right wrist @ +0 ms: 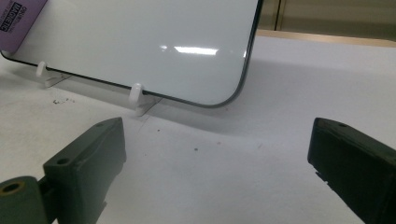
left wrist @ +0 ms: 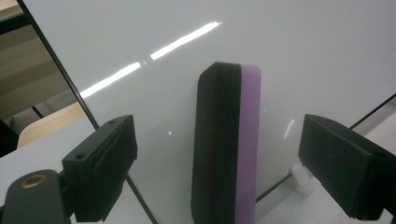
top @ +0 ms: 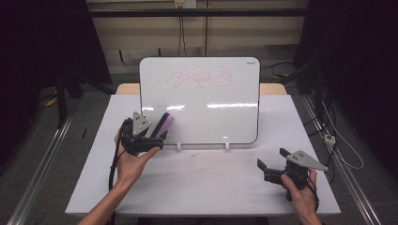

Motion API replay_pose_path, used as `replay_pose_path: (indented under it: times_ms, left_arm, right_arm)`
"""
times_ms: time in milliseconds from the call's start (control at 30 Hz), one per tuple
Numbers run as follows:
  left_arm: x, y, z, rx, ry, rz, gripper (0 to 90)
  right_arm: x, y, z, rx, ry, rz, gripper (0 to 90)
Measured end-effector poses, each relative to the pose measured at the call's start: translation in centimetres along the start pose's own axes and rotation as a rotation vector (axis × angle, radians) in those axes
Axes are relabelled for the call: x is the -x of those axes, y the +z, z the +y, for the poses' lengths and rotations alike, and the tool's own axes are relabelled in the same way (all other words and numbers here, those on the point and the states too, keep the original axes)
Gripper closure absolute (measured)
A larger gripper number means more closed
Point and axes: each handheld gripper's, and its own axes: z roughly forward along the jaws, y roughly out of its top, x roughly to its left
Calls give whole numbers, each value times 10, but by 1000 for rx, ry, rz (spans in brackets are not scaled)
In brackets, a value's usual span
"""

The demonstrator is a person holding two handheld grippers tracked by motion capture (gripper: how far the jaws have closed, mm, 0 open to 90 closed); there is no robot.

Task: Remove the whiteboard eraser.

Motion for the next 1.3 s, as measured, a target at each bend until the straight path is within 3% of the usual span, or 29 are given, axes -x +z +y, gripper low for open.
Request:
replay_pose_path:
  times_ms: [400, 533, 800, 833, 1000, 1300]
  left_arm:
    - [6, 6, -6, -45, 28, 17, 223]
    - [5, 7, -10, -58, 6, 32, 272]
    - [14, 6, -18, -125, 19, 29, 352]
    - [14, 6, -22, -134, 30, 44, 421]
    - [11, 6, -23, -134, 11, 29, 515]
    - [18, 10, -24, -154, 50, 51, 603]
  right_arm:
    - [0, 1, 0, -2, 0, 6, 46]
    - [0, 2, 0, -5, 0, 9, 46]
    - [1, 1, 0, -4, -2, 9, 47]
    - [1, 1, 0, -4, -1, 9, 47]
    - [0, 1, 0, -5, -4, 12, 47]
    - [0, 2, 0, -5, -5, 10, 47]
